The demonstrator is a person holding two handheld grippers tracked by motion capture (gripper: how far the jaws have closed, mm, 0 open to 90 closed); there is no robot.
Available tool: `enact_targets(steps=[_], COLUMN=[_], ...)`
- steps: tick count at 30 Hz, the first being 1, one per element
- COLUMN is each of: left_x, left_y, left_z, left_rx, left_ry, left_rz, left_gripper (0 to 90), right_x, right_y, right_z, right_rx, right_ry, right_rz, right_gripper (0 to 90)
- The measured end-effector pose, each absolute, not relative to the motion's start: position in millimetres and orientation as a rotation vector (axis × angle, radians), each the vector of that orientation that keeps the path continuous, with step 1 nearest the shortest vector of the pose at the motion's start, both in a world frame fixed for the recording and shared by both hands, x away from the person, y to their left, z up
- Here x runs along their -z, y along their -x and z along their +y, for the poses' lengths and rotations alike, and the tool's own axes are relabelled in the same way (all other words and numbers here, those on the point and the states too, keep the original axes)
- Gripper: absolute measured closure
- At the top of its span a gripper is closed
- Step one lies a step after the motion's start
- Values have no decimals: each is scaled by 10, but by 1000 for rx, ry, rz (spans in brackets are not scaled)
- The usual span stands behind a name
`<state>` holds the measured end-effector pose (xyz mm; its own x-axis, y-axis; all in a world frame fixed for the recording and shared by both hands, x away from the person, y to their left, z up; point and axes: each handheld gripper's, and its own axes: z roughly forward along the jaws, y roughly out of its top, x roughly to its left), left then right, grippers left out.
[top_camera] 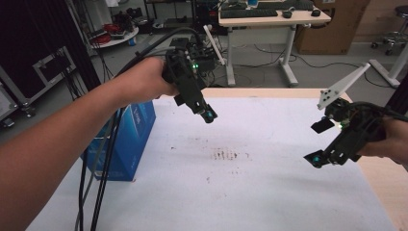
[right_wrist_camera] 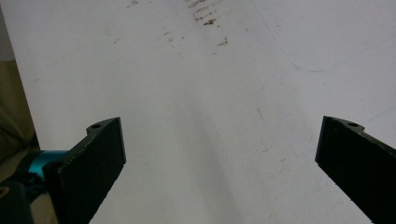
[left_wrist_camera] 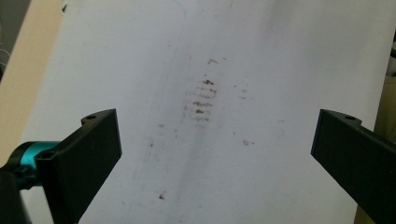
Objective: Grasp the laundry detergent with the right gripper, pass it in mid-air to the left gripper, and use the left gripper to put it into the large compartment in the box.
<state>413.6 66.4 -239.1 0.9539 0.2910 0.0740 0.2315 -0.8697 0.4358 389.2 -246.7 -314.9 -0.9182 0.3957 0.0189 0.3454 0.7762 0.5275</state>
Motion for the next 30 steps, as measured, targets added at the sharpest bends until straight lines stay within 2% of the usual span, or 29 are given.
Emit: enact_targets(steps=[11, 30], left_x=[2693, 3053], left_y=[-4172, -4235], left_z=[356, 400], left_rx=[-104, -20], left_ry=[-2724, -2745], left_rz=[307, 340], left_gripper=[17, 17], right_x=[3162, 3313], right_y=[-3998, -4131], right_z=[-2417, -2304], right_rx=[-817, -767], right_ry=[-600, -606], right_rz=[2881, 2907], right_gripper=[8, 8])
